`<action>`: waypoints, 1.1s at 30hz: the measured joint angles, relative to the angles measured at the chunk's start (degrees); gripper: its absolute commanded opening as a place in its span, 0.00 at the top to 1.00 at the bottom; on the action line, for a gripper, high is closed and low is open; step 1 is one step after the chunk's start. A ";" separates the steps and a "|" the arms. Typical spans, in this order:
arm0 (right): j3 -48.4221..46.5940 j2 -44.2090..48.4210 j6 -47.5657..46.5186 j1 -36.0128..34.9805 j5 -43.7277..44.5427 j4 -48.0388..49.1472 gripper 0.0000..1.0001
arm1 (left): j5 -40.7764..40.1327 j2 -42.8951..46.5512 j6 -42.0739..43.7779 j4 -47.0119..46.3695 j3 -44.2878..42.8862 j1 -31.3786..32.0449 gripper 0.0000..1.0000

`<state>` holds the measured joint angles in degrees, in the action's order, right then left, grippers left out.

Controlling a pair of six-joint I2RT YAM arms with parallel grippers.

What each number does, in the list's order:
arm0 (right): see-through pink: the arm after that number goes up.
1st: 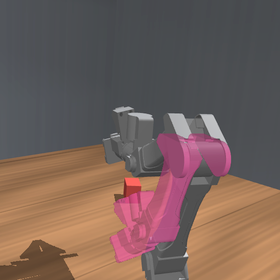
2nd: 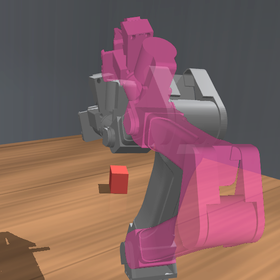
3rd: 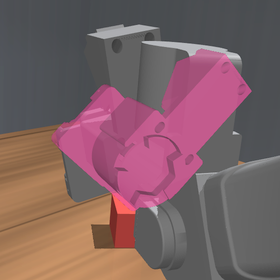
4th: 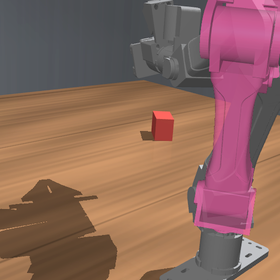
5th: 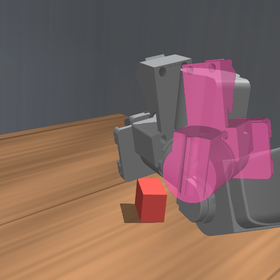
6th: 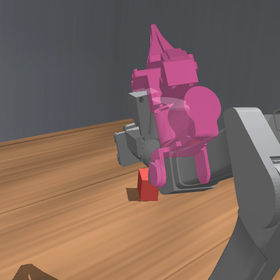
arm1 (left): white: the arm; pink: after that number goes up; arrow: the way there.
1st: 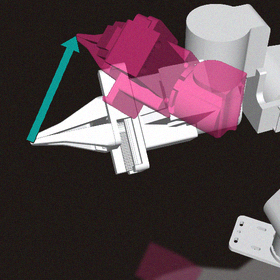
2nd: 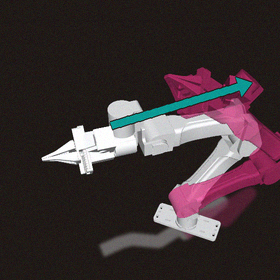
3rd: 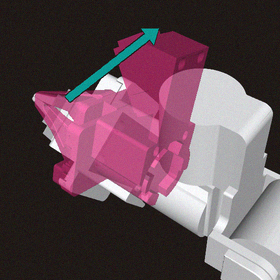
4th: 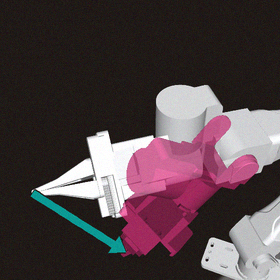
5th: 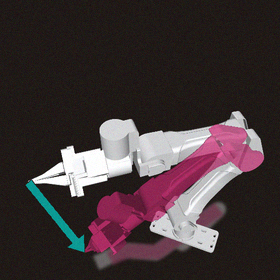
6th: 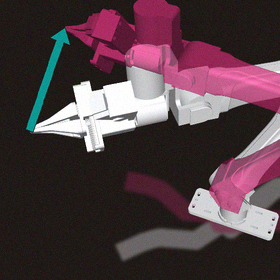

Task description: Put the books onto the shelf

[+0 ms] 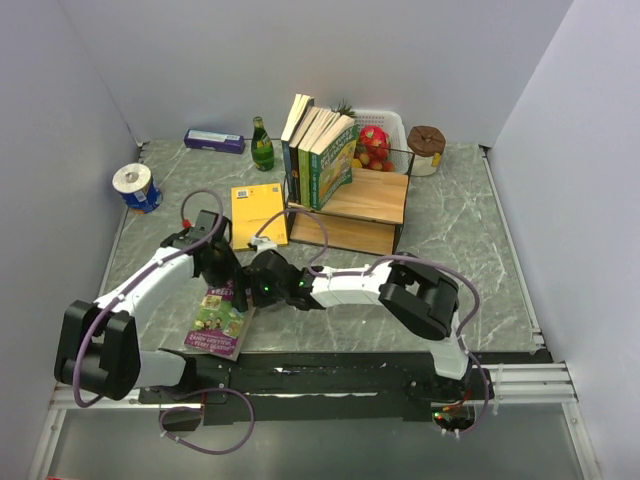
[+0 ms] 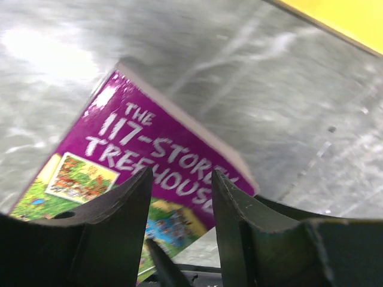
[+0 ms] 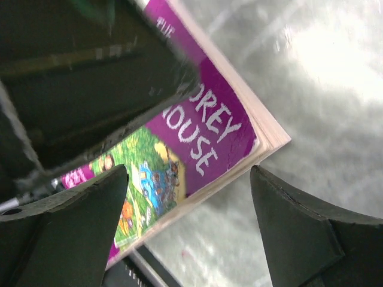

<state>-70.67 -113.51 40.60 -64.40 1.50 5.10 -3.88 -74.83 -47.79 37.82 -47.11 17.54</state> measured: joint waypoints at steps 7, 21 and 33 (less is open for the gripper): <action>-6.01 -3.08 -4.07 0.13 -1.14 -0.85 0.11 | -0.92 6.47 0.76 2.54 0.37 -10.99 0.47; -12.33 -8.07 -6.21 0.33 -4.87 -7.74 0.09 | -7.34 10.40 -4.68 1.38 5.53 -22.60 0.57; -12.72 -8.24 -6.82 1.09 -8.48 -8.48 0.20 | 0.96 6.54 -11.58 -11.19 15.06 -23.41 0.66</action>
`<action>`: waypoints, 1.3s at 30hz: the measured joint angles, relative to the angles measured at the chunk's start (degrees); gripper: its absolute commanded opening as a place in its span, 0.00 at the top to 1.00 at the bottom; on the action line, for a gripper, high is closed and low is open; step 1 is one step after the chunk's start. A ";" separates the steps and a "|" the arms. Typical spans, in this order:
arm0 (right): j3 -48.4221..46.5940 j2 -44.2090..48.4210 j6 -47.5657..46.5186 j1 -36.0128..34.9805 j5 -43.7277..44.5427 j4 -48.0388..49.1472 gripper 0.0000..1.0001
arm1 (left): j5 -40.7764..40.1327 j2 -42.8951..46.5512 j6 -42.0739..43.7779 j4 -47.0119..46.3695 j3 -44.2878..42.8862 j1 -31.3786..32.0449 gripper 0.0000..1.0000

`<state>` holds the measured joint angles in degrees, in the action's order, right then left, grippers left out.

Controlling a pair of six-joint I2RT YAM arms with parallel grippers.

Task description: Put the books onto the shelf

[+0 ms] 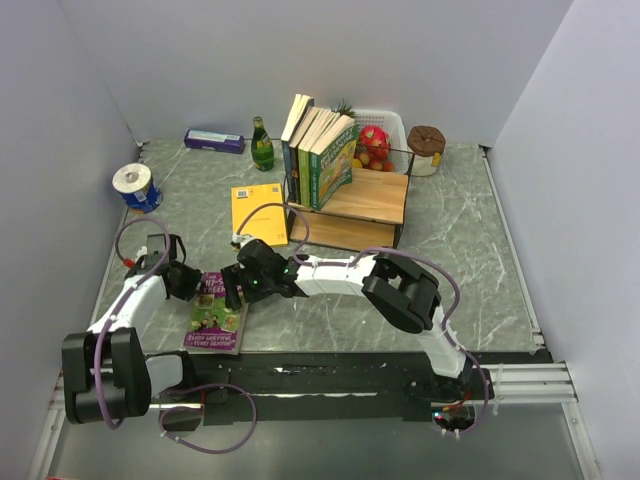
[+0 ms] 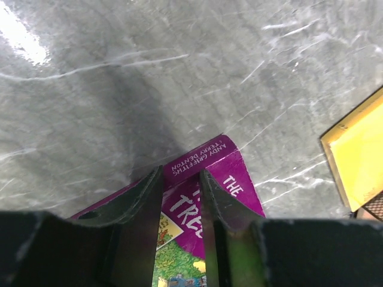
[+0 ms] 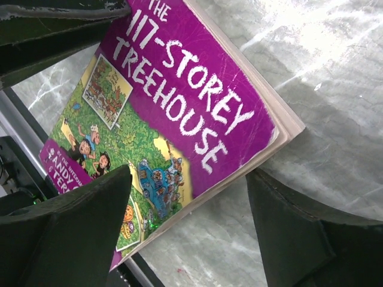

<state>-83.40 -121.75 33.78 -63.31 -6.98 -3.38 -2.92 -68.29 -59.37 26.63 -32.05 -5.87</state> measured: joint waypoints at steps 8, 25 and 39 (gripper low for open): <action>-0.96 -0.52 1.09 0.74 -2.01 -1.70 0.48 | 0.26 1.60 -0.33 -2.60 1.57 -0.09 0.66; -2.10 -0.55 3.72 0.74 -5.31 -2.27 1.00 | 0.02 1.84 -0.28 -3.93 2.08 -0.09 0.67; 6.54 10.38 -7.58 -5.18 2.51 -4.33 1.00 | -8.17 16.96 -0.28 9.53 -4.61 1.33 0.50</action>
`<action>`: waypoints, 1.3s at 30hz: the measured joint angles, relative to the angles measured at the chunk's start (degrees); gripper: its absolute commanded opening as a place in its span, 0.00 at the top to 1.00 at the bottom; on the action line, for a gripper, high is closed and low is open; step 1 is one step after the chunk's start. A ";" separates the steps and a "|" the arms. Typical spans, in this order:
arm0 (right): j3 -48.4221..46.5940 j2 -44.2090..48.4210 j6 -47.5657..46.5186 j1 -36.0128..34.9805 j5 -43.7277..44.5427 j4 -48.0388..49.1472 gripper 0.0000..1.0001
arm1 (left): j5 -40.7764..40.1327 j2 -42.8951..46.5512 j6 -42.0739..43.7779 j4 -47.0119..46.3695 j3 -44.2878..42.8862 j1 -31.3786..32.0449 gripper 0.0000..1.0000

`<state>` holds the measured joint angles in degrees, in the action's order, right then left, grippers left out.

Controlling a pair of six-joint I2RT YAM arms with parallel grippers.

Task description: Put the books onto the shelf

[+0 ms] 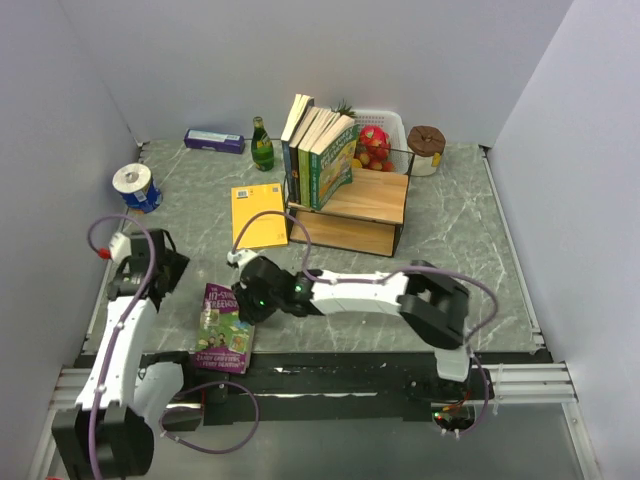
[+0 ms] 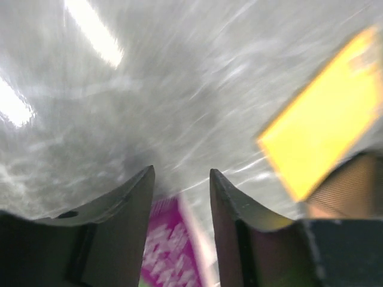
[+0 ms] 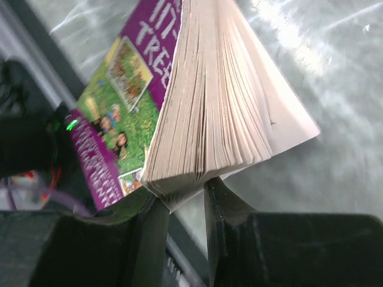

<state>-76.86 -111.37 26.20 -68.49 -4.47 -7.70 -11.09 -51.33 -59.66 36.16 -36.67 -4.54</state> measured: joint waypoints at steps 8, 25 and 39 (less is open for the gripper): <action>11.10 18.34 -2.84 -8.04 12.61 -3.96 1.00 | -7.10 9.55 0.04 2.67 -8.07 -0.04 0.48; -0.98 46.25 -8.72 -6.51 22.58 -34.95 1.00 | 38.40 16.33 5.27 -27.12 0.79 0.55 0.18; -9.03 51.60 -9.33 -2.49 6.23 -47.82 1.00 | 68.65 18.38 -5.86 -63.08 9.60 9.22 0.04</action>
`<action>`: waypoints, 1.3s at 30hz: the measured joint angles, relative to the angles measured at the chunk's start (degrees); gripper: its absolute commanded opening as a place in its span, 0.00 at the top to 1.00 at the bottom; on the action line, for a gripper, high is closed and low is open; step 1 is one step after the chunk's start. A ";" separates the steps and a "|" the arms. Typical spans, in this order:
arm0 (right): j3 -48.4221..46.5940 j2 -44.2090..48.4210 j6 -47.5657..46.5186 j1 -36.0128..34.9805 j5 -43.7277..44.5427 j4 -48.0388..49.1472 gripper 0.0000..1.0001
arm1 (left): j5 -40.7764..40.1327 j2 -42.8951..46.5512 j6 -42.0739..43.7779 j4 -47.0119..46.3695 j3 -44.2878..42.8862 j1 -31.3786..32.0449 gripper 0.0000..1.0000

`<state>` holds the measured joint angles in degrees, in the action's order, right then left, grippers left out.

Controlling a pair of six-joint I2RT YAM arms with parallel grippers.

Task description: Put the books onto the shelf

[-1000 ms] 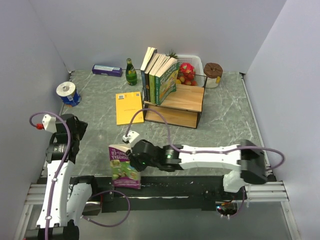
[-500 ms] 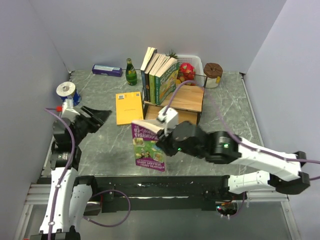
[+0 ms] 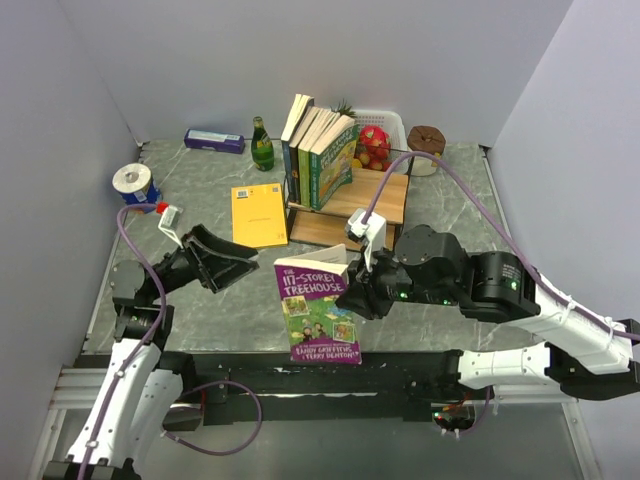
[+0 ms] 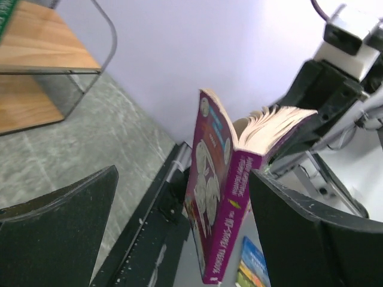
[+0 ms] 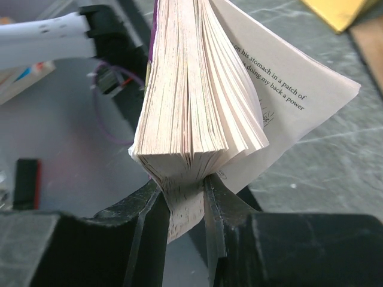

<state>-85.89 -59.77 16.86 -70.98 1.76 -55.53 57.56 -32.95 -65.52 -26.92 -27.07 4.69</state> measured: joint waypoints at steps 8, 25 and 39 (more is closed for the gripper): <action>-6.58 -3.93 -0.55 0.00 -6.32 -1.81 1.00 | 0.00 0.63 9.14 8.02 -6.60 7.39 0.04; -12.44 -12.41 -2.82 1.25 -9.75 -3.23 1.00 | 4.13 2.64 10.23 6.86 -6.62 9.29 0.60; -12.94 -12.39 -3.28 2.78 -8.37 -3.63 0.34 | 4.20 2.16 12.11 8.50 -9.38 10.21 0.99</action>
<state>-98.83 -72.16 13.58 -68.20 -6.61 -59.16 61.76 -30.79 -53.41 -18.41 -36.45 14.90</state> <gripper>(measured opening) 0.368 0.319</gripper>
